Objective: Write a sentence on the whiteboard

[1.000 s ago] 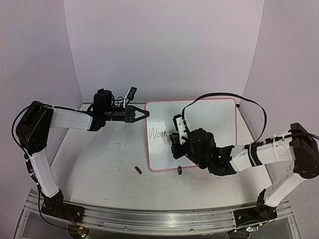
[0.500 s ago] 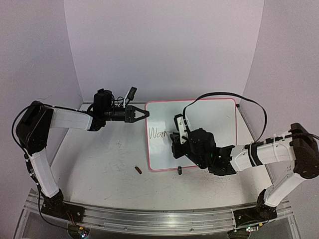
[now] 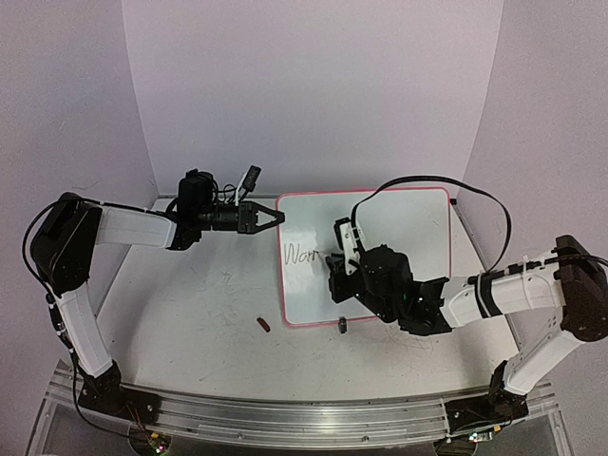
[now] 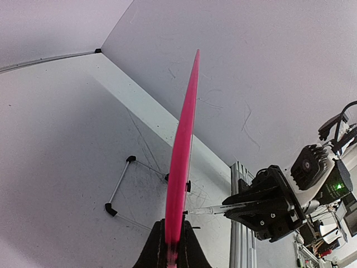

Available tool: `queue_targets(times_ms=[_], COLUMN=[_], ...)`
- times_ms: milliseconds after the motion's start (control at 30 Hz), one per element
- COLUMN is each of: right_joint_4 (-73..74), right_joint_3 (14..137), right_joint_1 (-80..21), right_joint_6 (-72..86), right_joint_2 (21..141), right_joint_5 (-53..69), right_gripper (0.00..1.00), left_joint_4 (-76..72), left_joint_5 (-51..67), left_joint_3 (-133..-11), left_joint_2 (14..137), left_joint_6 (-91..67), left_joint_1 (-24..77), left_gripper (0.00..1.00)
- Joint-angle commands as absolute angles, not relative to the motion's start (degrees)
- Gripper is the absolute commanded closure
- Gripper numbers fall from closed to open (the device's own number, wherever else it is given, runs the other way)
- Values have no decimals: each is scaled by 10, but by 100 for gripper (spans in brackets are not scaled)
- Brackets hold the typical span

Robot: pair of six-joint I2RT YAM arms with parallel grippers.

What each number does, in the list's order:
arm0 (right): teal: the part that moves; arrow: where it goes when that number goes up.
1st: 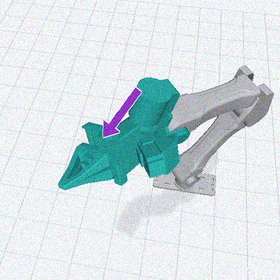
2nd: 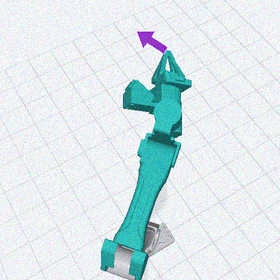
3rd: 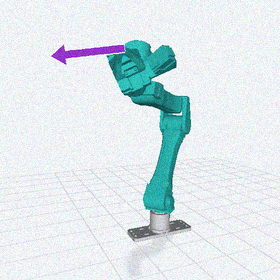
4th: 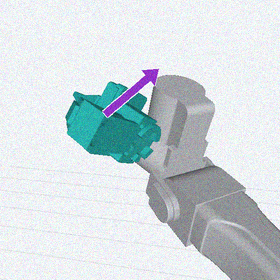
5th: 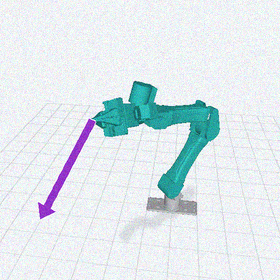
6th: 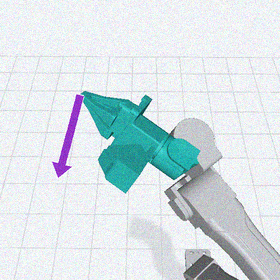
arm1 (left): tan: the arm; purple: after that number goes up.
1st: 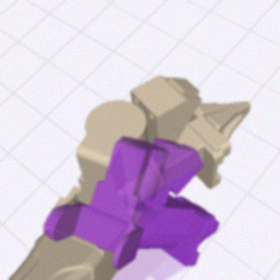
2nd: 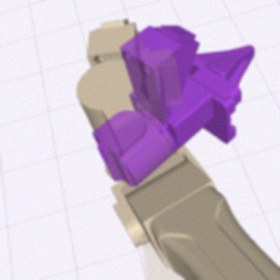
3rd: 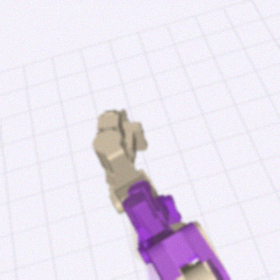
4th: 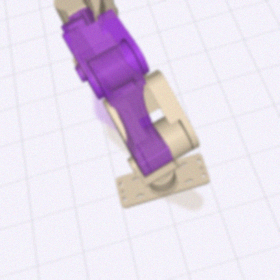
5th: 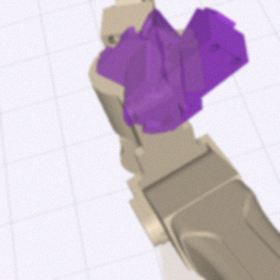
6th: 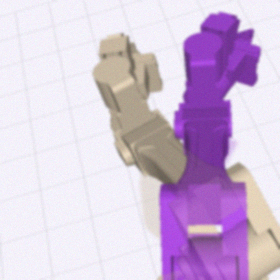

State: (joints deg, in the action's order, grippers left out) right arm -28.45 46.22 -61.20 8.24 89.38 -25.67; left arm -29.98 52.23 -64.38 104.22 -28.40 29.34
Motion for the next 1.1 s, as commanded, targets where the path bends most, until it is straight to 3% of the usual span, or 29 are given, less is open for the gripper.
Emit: queue_targets(times_ms=[0,1067], right_joint_4=[-259,-270], right_joint_3=[451,464], right_joint_1=[-613,-622], right_joint_6=[96,91], right_joint_2=[886,891], right_joint_5=[-265,-289], right_gripper=[100,100], left_joint_4=[-285,-285], left_joint_5=[524,525], left_joint_3=[-647,-647], left_joint_2=[1026,1026], left_joint_6=[-295,-296], left_joint_1=[303,304], left_gripper=[100,100])
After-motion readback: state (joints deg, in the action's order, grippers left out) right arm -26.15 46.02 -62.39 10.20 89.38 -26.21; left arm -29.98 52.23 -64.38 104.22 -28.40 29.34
